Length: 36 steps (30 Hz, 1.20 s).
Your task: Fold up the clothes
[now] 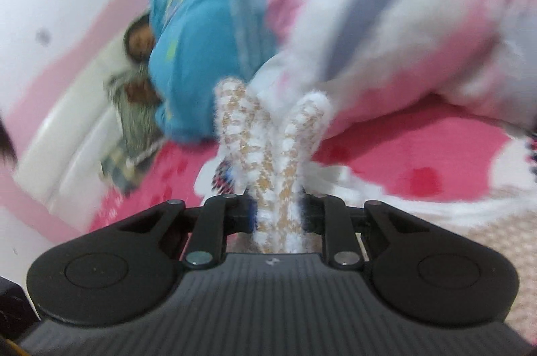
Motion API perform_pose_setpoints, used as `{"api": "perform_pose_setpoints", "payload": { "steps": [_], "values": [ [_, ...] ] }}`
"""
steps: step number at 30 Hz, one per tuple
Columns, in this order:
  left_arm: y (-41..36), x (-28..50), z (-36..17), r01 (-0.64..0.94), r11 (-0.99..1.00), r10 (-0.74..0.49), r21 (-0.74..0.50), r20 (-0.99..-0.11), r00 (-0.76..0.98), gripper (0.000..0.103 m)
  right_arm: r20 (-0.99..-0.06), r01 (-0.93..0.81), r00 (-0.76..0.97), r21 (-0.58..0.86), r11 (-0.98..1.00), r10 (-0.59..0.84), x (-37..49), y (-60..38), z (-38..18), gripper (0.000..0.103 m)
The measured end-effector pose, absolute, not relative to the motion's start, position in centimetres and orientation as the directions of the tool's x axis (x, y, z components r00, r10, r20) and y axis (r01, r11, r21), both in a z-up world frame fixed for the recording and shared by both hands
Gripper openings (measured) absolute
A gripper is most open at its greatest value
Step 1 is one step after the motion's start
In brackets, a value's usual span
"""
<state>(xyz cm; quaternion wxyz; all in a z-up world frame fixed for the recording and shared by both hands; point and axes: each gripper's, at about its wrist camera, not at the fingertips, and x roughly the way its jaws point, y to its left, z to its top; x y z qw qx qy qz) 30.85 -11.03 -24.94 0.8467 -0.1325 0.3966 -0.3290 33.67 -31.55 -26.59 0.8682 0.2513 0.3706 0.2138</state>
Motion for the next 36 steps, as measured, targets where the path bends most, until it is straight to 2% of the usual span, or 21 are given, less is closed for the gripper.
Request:
{"api": "perform_pose_setpoints", "payload": {
  "steps": [5, 11, 15, 16, 17, 20, 24, 27, 29, 33, 36],
  "values": [
    [-18.5, 32.0, -27.8, 0.498, 0.729, -0.673, -0.469, -0.624, 0.397, 0.015, -0.483, -0.087, 0.675, 0.698, 0.71, 0.558, 32.3, -40.5, -30.1, 0.017],
    [-24.5, 32.4, -32.9, 0.507, 0.738, -0.633, -0.445, -0.717, 0.293, 0.017, -0.492, 0.057, 0.674, 0.779, 0.625, 0.552, 30.8, -47.5, -37.5, 0.017],
    [-24.9, 32.2, -33.9, 0.488, 0.737, -0.619, -0.467, -0.756, 0.213, 0.026, -0.545, 0.118, 0.622, 0.775, 0.621, 0.562, 30.4, -49.1, -42.0, 0.017],
    [-24.6, 32.1, -33.5, 0.48, 0.733, -0.626, -0.482, -0.754, 0.199, 0.032, -0.541, 0.118, 0.617, 0.782, 0.612, 0.572, 30.2, -49.3, -42.5, 0.017],
    [-23.9, 31.8, -32.7, 0.476, 0.723, -0.641, -0.5, -0.743, 0.194, 0.038, -0.527, 0.109, 0.619, 0.792, 0.601, 0.583, 29.9, -49.5, -42.8, 0.017],
    [-20.8, 31.2, -29.6, 0.483, 0.698, -0.679, -0.529, -0.702, 0.214, 0.041, -0.515, 0.062, 0.613, 0.788, 0.613, 0.6, 29.7, -49.7, -42.6, 0.017],
    [-19.9, 31.2, -27.8, 0.51, 0.752, -0.613, -0.416, -0.727, 0.31, 0.043, -0.524, 0.018, 0.603, 0.763, 0.647, 0.602, 30.2, -49.5, -42.7, 0.017],
    [-20.0, 31.2, -28.7, 0.523, 0.764, -0.587, -0.379, -0.745, 0.317, 0.04, -0.508, 0.014, 0.611, 0.773, 0.634, 0.607, 30.1, -49.3, -43.3, 0.018],
    [-20.1, 31.2, -29.4, 0.531, 0.77, -0.569, -0.353, -0.757, 0.321, 0.032, -0.536, 0.003, 0.61, 0.738, 0.674, 0.584, 29.9, -49.1, -43.5, 0.021],
    [-20.2, 31.2, -30.7, 0.546, 0.781, -0.533, -0.302, -0.779, 0.331, 0.032, -0.612, 0.068, 0.586, 0.69, 0.72, 0.531, 29.1, -50.4, -42.0, 0.034],
    [-20.3, 31.1, -31.7, 0.557, 0.788, -0.505, -0.262, -0.794, 0.34, 0.032, -0.635, 0.075, 0.646, 0.605, 0.793, 0.424, 27.2, -51.2, -37.8, 0.035]
  ]
}}
